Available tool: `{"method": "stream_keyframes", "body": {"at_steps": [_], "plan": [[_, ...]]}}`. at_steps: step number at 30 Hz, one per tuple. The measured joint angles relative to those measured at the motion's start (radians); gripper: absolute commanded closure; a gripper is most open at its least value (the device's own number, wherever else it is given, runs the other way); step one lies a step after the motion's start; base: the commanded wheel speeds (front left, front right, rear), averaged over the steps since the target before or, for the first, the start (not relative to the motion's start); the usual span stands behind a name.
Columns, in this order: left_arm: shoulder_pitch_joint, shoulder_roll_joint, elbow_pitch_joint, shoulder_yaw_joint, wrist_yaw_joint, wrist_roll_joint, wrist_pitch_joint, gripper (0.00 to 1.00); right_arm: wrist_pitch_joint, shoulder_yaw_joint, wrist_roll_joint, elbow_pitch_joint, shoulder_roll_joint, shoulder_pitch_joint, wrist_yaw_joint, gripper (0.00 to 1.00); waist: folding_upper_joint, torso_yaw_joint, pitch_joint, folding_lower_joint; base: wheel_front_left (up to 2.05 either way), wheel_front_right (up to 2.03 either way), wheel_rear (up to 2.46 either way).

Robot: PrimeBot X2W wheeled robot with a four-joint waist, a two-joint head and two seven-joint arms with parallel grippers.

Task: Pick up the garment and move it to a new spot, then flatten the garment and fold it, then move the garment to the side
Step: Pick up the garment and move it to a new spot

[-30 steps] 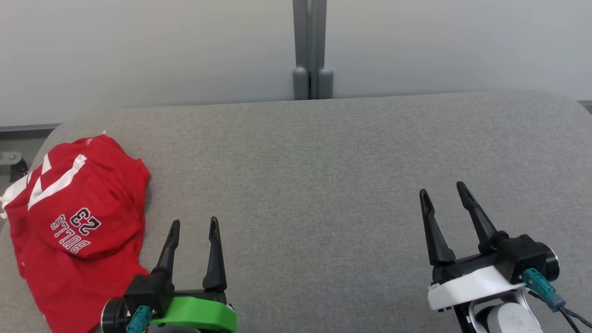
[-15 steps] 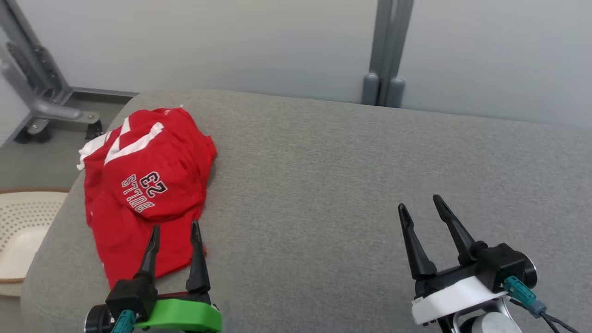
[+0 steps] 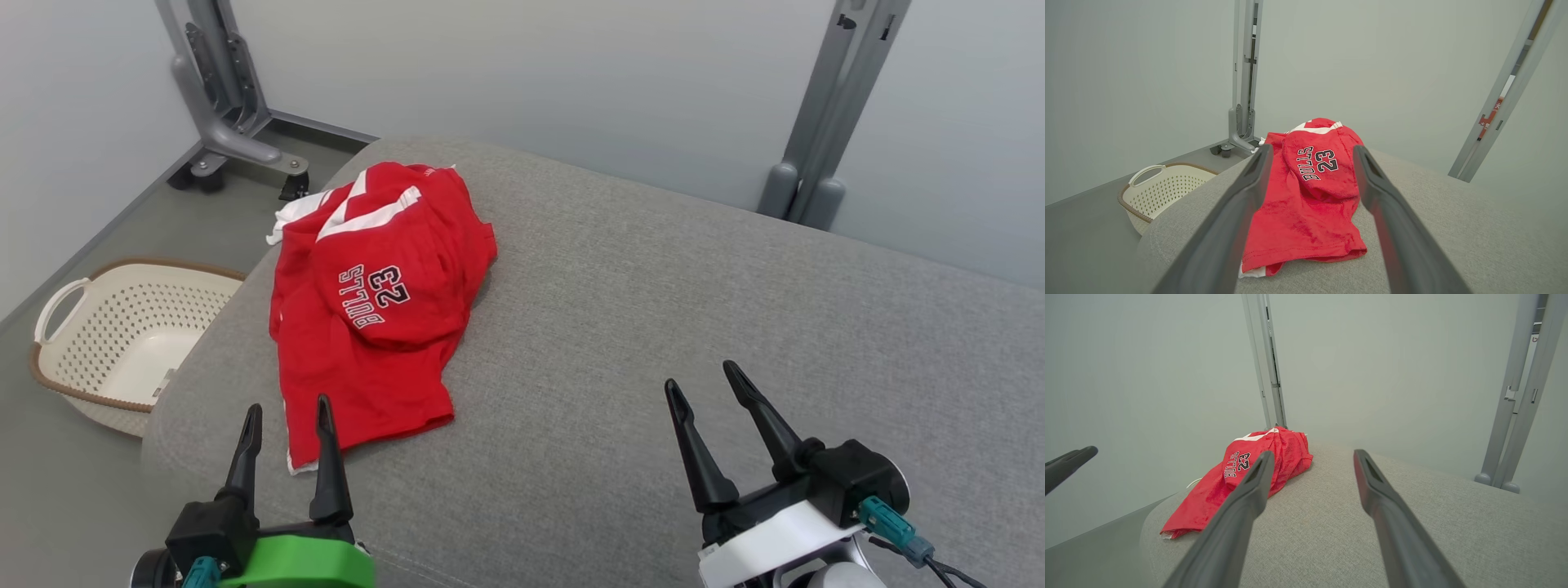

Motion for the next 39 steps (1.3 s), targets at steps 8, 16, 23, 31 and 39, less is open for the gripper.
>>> {"method": "stream_keyframes", "body": {"at_steps": [8,16,23,31,39], "plan": [[0.002,0.000,-0.006,0.019,-0.001,0.002,0.000,0.00,0.000,0.008,0.002,0.004,0.000,-0.002,0.000,0.00,0.0000,0.023,0.002,0.0000,0.00,0.00,0.00],[-0.009,0.000,0.004,0.072,-0.012,-0.008,0.000,0.00,0.000,-0.016,-0.009,-0.007,0.000,-0.004,0.000,0.00,0.0000,-0.001,0.033,0.0000,0.00,0.00,0.00],[-0.157,0.001,0.110,0.089,-0.082,-0.007,0.000,0.00,0.000,-0.061,-0.061,-0.044,-0.026,-0.045,0.000,0.00,0.0000,-0.028,0.116,0.0000,0.00,0.00,0.00],[-0.445,0.059,0.376,0.091,-0.155,-0.002,0.050,0.00,0.000,-0.159,-0.079,-0.082,-0.090,-0.103,0.000,0.00,0.0000,-0.067,0.234,0.0000,0.00,0.00,0.00],[-0.712,0.149,0.582,0.064,-0.172,0.010,0.220,0.00,0.000,-0.179,-0.079,-0.124,-0.152,-0.139,0.000,0.00,0.0000,-0.114,0.350,0.0000,0.00,0.00,0.00]]}}
